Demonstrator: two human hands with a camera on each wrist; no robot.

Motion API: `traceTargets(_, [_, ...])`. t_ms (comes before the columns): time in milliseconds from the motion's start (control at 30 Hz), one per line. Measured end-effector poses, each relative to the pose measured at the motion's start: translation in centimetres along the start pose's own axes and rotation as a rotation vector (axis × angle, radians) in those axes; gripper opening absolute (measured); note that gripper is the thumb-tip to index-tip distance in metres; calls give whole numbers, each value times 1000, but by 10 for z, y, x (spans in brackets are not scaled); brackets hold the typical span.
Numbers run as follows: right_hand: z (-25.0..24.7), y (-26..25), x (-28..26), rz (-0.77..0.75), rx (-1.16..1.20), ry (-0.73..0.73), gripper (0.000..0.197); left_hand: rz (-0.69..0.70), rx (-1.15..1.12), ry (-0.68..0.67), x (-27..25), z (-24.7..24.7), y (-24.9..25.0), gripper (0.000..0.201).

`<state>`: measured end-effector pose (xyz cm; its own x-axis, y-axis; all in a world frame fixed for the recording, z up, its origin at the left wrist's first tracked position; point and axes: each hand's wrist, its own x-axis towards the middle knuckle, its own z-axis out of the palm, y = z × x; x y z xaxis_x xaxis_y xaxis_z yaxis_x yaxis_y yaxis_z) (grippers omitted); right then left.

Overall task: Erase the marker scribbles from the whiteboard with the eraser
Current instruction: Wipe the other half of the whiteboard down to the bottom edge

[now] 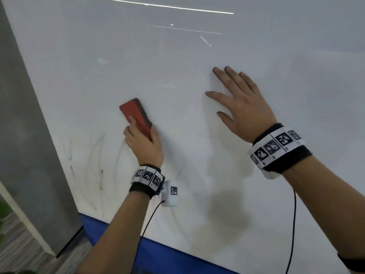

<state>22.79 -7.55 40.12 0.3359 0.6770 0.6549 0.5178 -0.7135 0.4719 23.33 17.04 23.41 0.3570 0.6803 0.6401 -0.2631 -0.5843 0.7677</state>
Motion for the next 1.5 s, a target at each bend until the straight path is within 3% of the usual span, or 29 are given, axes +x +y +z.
traceTargets(67, [4,-5,-1,19,9,4,51,7,20,-37,-24,7,10,66])
traceTargets(200, [8,-10,-1,38,14,22,51,437,123,-367,-142,6,7,59])
traceTargets(300, [5,-6,-1,22,12,13,51,554,134,-433,-154,8,-5,56])
traceTargets(367, [5,-4,-2,19,17,3,51,412,105,-321,-128,6,-8,56])
traceTargets(467, [4,-5,-6,31,17,-6,51,-37,-7,-124,-77,2,-18,68])
traceTargets(533, [5,-9,-10,49,31,3,52,-218,-43,-47,-73,7,-16,70])
traceTargets(600, [10,-18,-20,77,45,0,53,-181,11,-100,-104,12,-9,69])
traceTargets(700, [21,-28,-41,79,18,-46,58,185,116,-323,-176,15,-5,61])
traceTargets(767, [24,-25,-50,48,1,-61,58,305,143,-374,-182,14,-12,58])
traceTargets(833, [23,-20,-54,24,-8,-66,57,199,112,-330,-158,12,-16,62])
traceTargets(933, [23,-19,-60,32,-6,-72,56,-288,-44,-144,-116,10,-29,72])
traceTargets(1000, [27,-22,-67,44,9,-66,56,-465,-80,-90,-121,12,-30,74])
traceTargets(1067, [34,-26,-75,67,10,-50,56,-361,-66,-234,-163,15,-18,74])
traceTargets(1133, [39,-31,-80,81,2,-36,55,-121,-26,-455,-213,11,1,70])
traceTargets(1200, [43,-33,-82,81,0,-32,54,50,27,-497,-233,11,2,66])
traceTargets(1233, [43,-33,-83,75,-1,-38,54,41,36,-474,-228,12,0,65])
traceTargets(1300, [43,-31,-84,60,2,-49,55,-146,17,-419,-215,13,-23,67])
traceTargets(1400, [42,-28,-88,54,14,-55,56,-640,-43,-186,-195,13,-70,71])
traceTargets(1433, [43,-28,-89,52,15,-59,56,-735,-8,-148,-194,12,-75,70])
traceTargets(1500, [45,-29,-92,46,16,-58,56,-697,27,-167,-199,13,-69,69])
